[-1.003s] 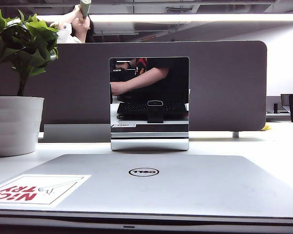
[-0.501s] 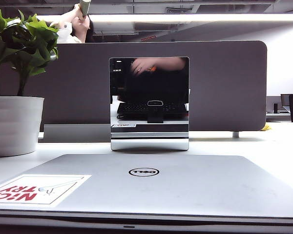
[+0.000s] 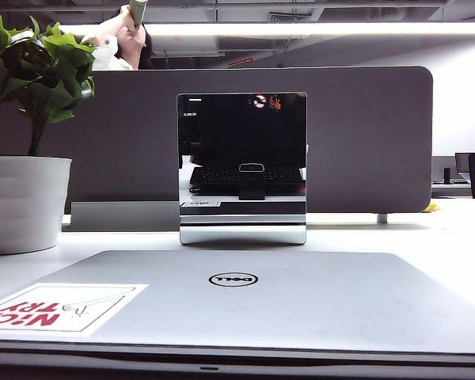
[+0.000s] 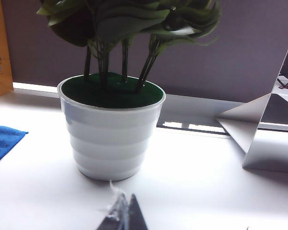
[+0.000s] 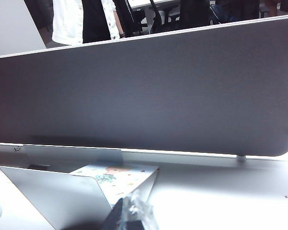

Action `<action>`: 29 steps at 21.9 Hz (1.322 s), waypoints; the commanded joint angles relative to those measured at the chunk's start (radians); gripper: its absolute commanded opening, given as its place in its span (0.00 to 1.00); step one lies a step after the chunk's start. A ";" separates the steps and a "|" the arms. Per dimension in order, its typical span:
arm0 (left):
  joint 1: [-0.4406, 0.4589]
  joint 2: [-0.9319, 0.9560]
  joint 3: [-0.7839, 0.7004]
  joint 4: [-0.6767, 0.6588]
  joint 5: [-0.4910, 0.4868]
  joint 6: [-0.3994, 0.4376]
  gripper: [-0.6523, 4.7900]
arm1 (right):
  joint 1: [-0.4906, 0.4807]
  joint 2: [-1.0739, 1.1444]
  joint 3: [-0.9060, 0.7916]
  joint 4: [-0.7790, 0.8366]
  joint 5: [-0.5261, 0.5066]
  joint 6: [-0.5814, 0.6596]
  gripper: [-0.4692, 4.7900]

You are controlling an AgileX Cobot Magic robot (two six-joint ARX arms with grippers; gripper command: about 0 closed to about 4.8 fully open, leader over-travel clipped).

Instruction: Close the laptop lid.

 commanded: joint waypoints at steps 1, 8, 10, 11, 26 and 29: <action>0.001 0.000 0.001 0.009 0.000 0.003 0.11 | -0.001 -0.003 0.002 0.011 0.001 0.002 0.09; 0.001 0.000 0.001 0.009 0.000 0.003 0.11 | -0.001 -0.020 0.002 -0.037 0.024 -0.085 0.09; 0.001 0.000 0.001 0.009 0.000 0.003 0.11 | -0.001 -0.056 -0.009 -0.073 0.081 -0.108 0.09; 0.001 0.000 0.001 0.009 0.000 0.003 0.11 | -0.001 -0.080 -0.023 -0.080 0.098 -0.114 0.09; 0.001 0.000 0.001 0.009 0.006 0.003 0.11 | -0.079 -0.815 -0.762 0.087 0.243 -0.154 0.09; 0.001 0.000 0.001 0.009 0.006 0.003 0.11 | -0.090 -0.899 -0.880 0.110 0.225 -0.126 0.09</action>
